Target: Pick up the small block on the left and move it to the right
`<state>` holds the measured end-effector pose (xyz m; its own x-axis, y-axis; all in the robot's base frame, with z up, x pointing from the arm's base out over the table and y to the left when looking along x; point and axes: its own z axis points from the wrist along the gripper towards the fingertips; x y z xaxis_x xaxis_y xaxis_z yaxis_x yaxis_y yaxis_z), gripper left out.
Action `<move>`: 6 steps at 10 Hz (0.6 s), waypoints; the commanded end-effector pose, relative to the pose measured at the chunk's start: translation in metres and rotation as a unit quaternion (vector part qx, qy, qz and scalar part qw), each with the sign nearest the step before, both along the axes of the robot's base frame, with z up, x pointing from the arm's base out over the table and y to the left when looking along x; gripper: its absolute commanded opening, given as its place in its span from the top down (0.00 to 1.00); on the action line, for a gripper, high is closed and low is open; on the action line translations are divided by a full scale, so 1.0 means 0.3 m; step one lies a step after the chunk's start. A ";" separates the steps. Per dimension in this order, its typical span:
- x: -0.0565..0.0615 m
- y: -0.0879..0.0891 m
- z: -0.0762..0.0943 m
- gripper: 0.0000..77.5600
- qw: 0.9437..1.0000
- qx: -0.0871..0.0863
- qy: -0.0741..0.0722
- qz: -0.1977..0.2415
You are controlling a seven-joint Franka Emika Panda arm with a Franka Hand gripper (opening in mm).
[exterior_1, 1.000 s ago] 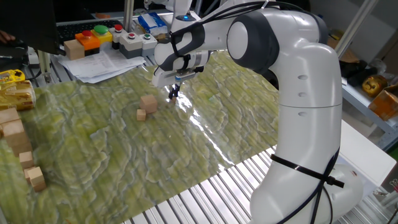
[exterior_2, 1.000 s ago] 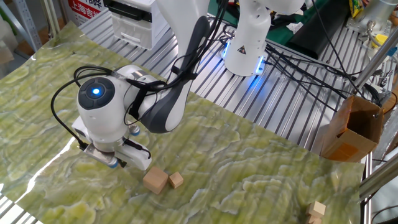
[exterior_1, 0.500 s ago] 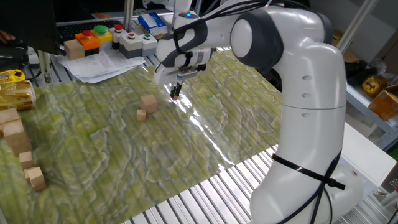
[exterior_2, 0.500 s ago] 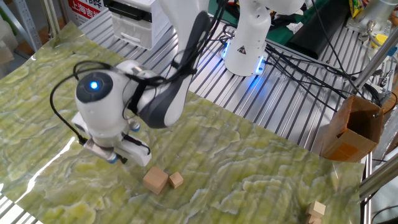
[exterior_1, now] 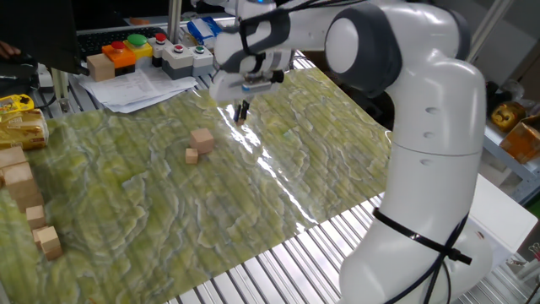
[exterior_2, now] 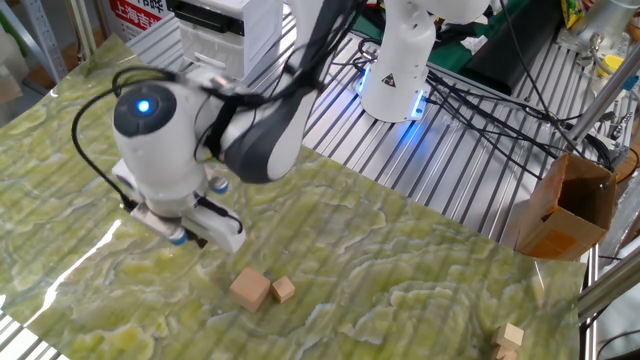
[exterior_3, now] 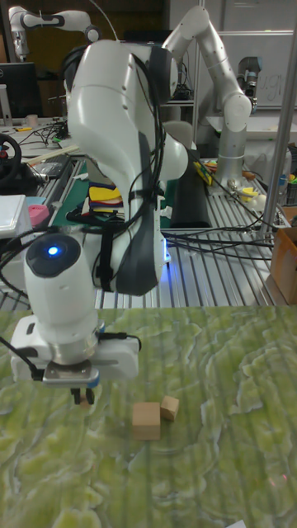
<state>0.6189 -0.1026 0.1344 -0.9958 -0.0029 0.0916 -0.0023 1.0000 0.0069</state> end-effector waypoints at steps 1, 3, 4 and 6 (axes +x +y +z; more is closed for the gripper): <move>-0.078 0.229 0.244 0.98 0.993 0.047 0.041 -0.104; -0.087 0.309 0.246 0.98 0.990 0.044 0.042 -0.125; -0.092 0.351 0.243 0.98 0.989 0.043 0.043 -0.135; -0.098 0.425 0.230 0.98 0.986 0.046 0.043 -0.156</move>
